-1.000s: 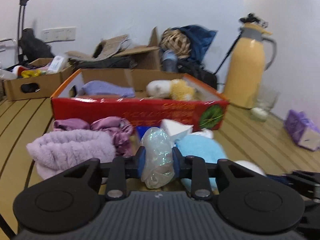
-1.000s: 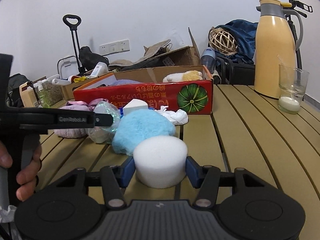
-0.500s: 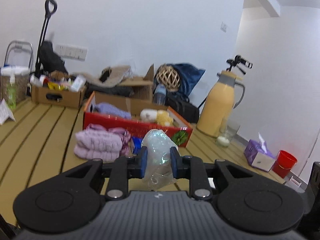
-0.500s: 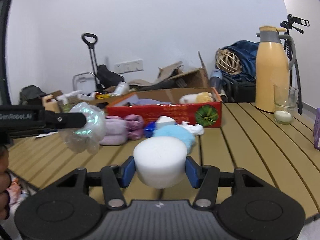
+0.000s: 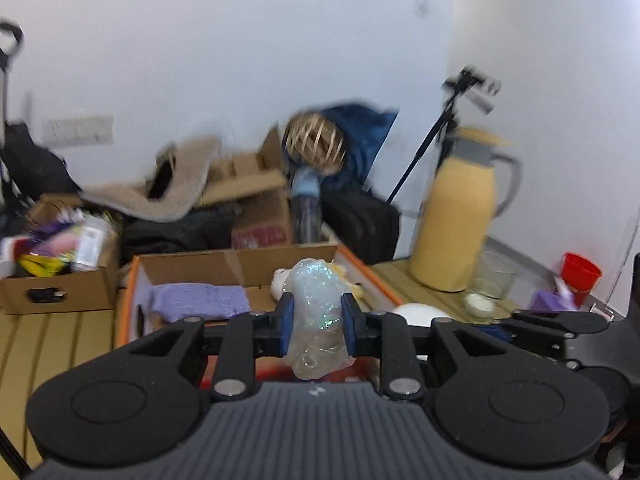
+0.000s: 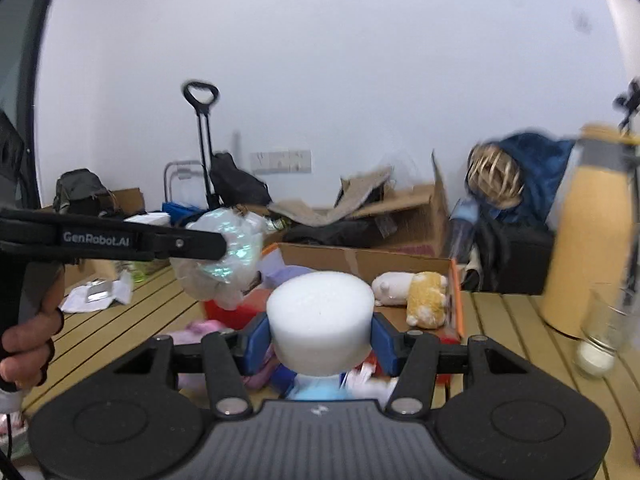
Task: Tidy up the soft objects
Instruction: 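Carry the foam cylinder and clear bag into the box and open both grippers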
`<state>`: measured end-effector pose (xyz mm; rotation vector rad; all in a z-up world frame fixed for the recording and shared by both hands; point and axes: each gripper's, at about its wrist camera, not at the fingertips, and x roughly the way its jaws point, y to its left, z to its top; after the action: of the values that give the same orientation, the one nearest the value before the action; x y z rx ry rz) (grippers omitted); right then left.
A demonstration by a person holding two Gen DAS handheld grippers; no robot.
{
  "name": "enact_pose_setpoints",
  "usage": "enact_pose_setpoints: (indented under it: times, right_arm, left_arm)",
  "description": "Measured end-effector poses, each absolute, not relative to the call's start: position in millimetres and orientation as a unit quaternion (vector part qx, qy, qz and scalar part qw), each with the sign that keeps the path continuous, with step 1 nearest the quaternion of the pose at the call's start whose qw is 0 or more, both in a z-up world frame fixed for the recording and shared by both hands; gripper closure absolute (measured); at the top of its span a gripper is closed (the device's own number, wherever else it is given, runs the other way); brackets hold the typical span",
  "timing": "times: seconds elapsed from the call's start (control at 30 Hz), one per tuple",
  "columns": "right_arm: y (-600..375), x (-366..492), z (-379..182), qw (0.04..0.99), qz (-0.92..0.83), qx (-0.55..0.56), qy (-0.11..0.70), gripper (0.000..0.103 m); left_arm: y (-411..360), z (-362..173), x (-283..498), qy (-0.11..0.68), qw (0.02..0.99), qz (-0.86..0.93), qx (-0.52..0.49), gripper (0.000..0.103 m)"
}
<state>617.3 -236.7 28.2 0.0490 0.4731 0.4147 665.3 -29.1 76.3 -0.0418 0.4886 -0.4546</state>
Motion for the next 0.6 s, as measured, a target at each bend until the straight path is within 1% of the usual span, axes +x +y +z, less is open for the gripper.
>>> enact_pose_setpoints:
  times: [0.1, 0.2, 0.3, 0.33, 0.37, 0.4, 0.47, 0.53, 0.6]
  right_arm:
    - [-233.4, 699.6, 18.6, 0.936, 0.203, 0.022, 0.287, 0.050]
    - [-223.8, 774.9, 0.3, 0.920, 0.180, 0.004, 0.348, 0.050]
    - [-214.9, 818.6, -16.0, 0.909, 0.162, -0.007, 0.383, 0.050]
    - [-211.9, 832.0, -20.8, 0.907, 0.156, -0.011, 0.391, 0.049]
    - [-209.4, 840.6, -25.1, 0.904, 0.154, -0.008, 0.398, 0.048]
    - [-207.2, 845.5, -31.4, 0.900, 0.153, -0.009, 0.408, 0.048]
    - [-200.9, 854.5, -39.9, 0.893, 0.148, -0.022, 0.424, 0.046]
    - [-195.5, 854.4, -45.5, 0.893, 0.147, -0.043, 0.423, 0.043]
    - [-195.9, 852.2, -45.9, 0.894, 0.147, -0.042, 0.420, 0.043]
  left_arm:
    - [-39.9, 59.6, 750.7, 0.309, 0.926, -0.212, -0.039, 0.077]
    - [-49.3, 34.6, 829.2, 0.360, 0.914, -0.185, -0.039, 0.077]
    - [-56.6, 10.4, 879.4, 0.393, 0.906, -0.153, -0.039, 0.075]
    - [-57.9, 4.4, 888.7, 0.396, 0.907, -0.140, -0.040, 0.071]
    - [-59.3, -0.5, 895.5, 0.398, 0.908, -0.129, -0.037, 0.063]
    - [-61.7, -5.5, 901.6, 0.405, 0.905, -0.129, -0.030, 0.059]
    - [-65.6, -13.8, 906.3, 0.414, 0.901, -0.130, -0.021, 0.039]
    - [-64.3, -15.9, 906.1, 0.412, 0.903, -0.119, -0.018, 0.033]
    - [-59.5, -11.6, 900.6, 0.414, 0.901, -0.129, -0.023, 0.032]
